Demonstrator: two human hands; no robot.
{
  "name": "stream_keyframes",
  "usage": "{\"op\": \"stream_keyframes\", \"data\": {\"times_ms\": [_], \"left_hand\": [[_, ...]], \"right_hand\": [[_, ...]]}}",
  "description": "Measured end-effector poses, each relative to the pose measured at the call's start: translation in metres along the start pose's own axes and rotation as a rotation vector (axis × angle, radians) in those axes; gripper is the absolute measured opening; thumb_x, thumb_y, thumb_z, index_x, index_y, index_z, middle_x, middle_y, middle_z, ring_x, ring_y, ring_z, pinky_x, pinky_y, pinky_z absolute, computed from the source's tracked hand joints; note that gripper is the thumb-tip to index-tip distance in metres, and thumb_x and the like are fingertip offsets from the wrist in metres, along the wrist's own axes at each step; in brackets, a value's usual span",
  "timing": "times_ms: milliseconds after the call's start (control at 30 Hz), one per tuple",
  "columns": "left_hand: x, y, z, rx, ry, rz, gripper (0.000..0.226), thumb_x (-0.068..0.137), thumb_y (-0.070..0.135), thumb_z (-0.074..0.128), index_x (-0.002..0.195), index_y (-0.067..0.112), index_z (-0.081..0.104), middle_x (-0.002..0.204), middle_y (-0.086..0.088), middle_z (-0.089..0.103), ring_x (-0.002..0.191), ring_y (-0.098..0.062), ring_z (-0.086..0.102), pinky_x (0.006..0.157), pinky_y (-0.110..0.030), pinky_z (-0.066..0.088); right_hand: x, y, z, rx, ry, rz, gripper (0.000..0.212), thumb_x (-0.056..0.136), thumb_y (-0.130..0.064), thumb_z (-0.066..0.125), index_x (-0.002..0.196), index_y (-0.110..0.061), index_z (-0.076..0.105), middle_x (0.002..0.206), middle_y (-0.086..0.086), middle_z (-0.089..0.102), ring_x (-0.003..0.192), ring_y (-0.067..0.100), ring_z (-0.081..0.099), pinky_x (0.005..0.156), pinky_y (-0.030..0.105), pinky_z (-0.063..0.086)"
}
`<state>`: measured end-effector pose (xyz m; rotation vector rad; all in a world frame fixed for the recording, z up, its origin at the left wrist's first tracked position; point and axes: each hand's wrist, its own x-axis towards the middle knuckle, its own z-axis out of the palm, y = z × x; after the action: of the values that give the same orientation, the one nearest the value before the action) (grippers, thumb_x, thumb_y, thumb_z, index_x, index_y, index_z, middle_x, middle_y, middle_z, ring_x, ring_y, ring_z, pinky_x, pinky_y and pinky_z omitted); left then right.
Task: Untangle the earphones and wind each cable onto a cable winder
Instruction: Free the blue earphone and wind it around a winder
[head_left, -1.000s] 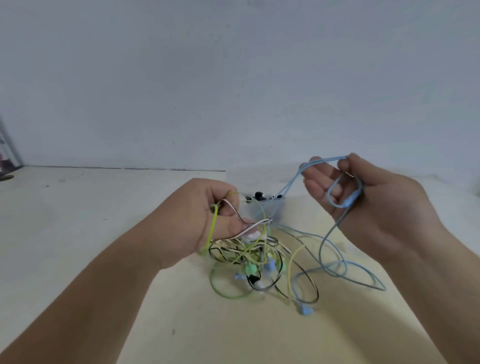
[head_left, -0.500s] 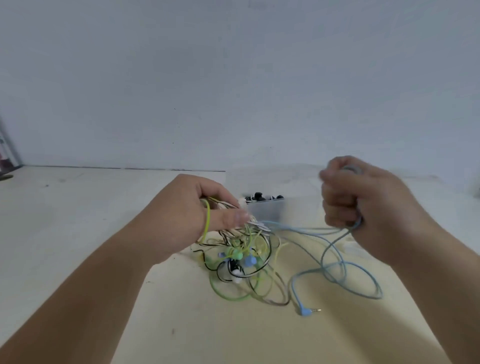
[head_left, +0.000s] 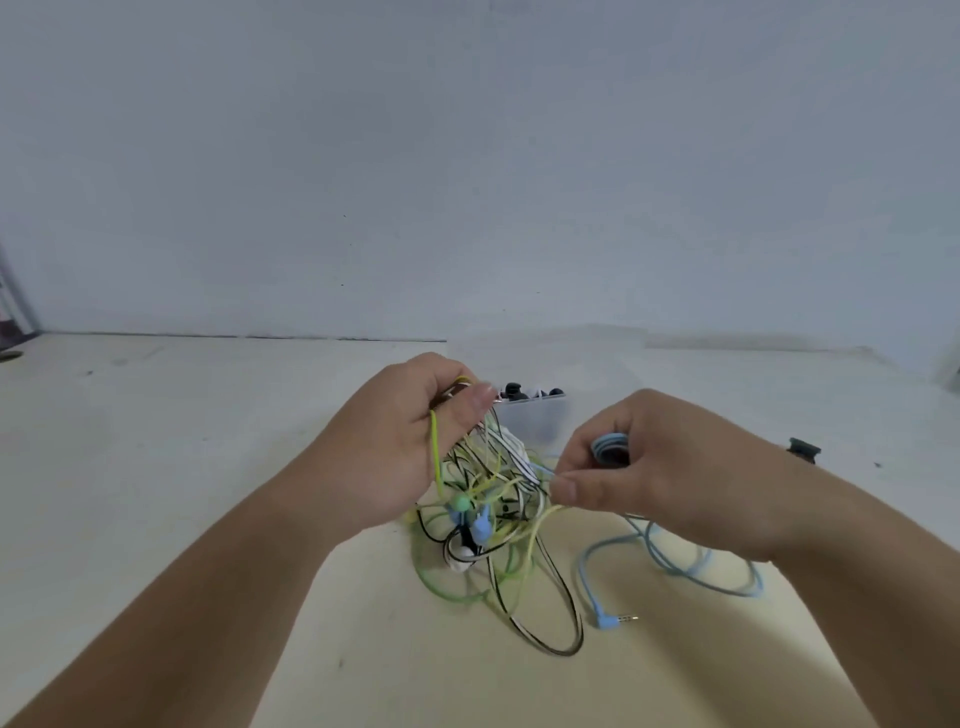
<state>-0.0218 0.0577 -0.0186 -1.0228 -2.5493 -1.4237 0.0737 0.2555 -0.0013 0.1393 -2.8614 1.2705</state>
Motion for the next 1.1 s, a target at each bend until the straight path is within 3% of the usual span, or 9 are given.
{"op": "stream_keyframes", "data": {"times_ms": [133, 300, 433, 600, 700, 833, 900, 967, 1100], "left_hand": [[0.000, -0.001, 0.000, -0.006, 0.010, 0.013, 0.045, 0.099, 0.043, 0.043, 0.089, 0.003, 0.061, 0.083, -0.024, 0.054, 0.067, -0.014, 0.045, 0.058, -0.022, 0.033], [0.000, -0.002, 0.002, -0.104, -0.092, 0.063, 0.043, 0.088, 0.061, 0.060, 0.080, 0.019, 0.065, 0.087, -0.016, 0.066, 0.080, -0.032, 0.060, 0.075, -0.039, 0.049], [0.000, -0.006, 0.011, -0.018, -0.136, 0.149, 0.043, 0.070, 0.047, 0.079, 0.066, 0.017, 0.049, 0.077, -0.008, 0.064, 0.065, -0.024, 0.054, 0.064, -0.038, 0.048], [0.001, -0.003, 0.015, 0.048, -0.195, 0.204, 0.041, 0.070, 0.025, 0.077, 0.058, 0.017, 0.038, 0.084, -0.014, 0.063, 0.067, -0.018, 0.056, 0.063, -0.032, 0.041], [-0.002, 0.001, 0.008, -0.001, -0.259, 0.174, 0.039, 0.069, 0.013, 0.071, 0.056, 0.019, 0.035, 0.078, -0.017, 0.057, 0.064, 0.001, 0.052, 0.061, -0.021, 0.037], [-0.001, 0.002, 0.005, -0.028, -0.183, 0.139, 0.029, 0.064, 0.008, 0.067, 0.056, 0.016, 0.040, 0.085, -0.015, 0.067, 0.074, -0.002, 0.061, 0.060, -0.020, 0.043], [0.002, 0.000, 0.003, -0.135, -0.074, 0.086, 0.022, 0.066, 0.008, 0.071, 0.062, 0.018, 0.052, 0.100, 0.008, 0.075, 0.093, 0.000, 0.068, 0.082, -0.021, 0.051], [0.004, -0.003, -0.002, -0.200, 0.011, 0.016, 0.035, 0.071, -0.005, 0.072, 0.079, 0.028, 0.064, 0.114, 0.019, 0.070, 0.106, -0.002, 0.066, 0.100, -0.033, 0.049], [0.003, 0.002, -0.011, -0.341, 0.074, -0.014, 0.063, 0.054, -0.007, 0.049, 0.102, 0.028, 0.068, 0.112, 0.012, 0.071, 0.106, -0.007, 0.067, 0.099, -0.035, 0.049]], "right_hand": [[0.000, 0.001, -0.003, -0.013, -0.005, -0.005, 0.022, 0.087, -0.036, 0.072, 0.068, -0.025, 0.072, 0.051, -0.009, 0.037, 0.051, 0.013, 0.030, 0.050, 0.021, 0.027], [0.001, 0.001, 0.000, 0.115, 0.036, -0.033, 0.023, 0.096, -0.028, 0.062, 0.076, -0.018, 0.071, 0.057, 0.003, 0.034, 0.045, 0.012, 0.025, 0.044, 0.021, 0.023], [0.006, 0.001, 0.014, 0.135, 0.109, -0.105, 0.026, 0.095, -0.036, 0.060, 0.077, -0.019, 0.069, 0.073, 0.027, 0.053, 0.061, 0.020, 0.041, 0.062, 0.033, 0.032], [0.010, -0.001, 0.025, 0.106, 0.349, -0.013, 0.029, 0.096, -0.024, 0.059, 0.068, -0.017, 0.066, 0.058, 0.004, 0.055, 0.053, 0.009, 0.043, 0.053, 0.023, 0.034], [0.013, 0.003, 0.019, 0.211, 0.557, 0.087, 0.029, 0.091, -0.019, 0.060, 0.064, -0.009, 0.061, 0.058, 0.010, 0.049, 0.053, 0.017, 0.042, 0.054, 0.030, 0.032], [0.013, 0.005, 0.014, 0.356, 0.666, 0.113, 0.023, 0.085, -0.008, 0.052, 0.070, 0.009, 0.048, 0.063, 0.014, 0.043, 0.060, 0.019, 0.037, 0.054, 0.029, 0.026], [0.009, 0.002, 0.011, 0.331, 0.610, 0.065, 0.025, 0.086, -0.009, 0.052, 0.068, 0.007, 0.050, 0.065, 0.018, 0.045, 0.061, 0.019, 0.040, 0.055, 0.029, 0.029], [0.007, 0.000, 0.008, 0.259, 0.491, 0.023, 0.033, 0.090, -0.019, 0.055, 0.061, -0.006, 0.054, 0.069, 0.023, 0.051, 0.063, 0.021, 0.041, 0.061, 0.033, 0.033], [0.007, 0.002, 0.010, 0.132, 0.449, -0.079, 0.037, 0.094, -0.035, 0.059, 0.062, -0.020, 0.068, 0.062, 0.007, 0.060, 0.063, 0.031, 0.050, 0.053, 0.024, 0.036]]}}
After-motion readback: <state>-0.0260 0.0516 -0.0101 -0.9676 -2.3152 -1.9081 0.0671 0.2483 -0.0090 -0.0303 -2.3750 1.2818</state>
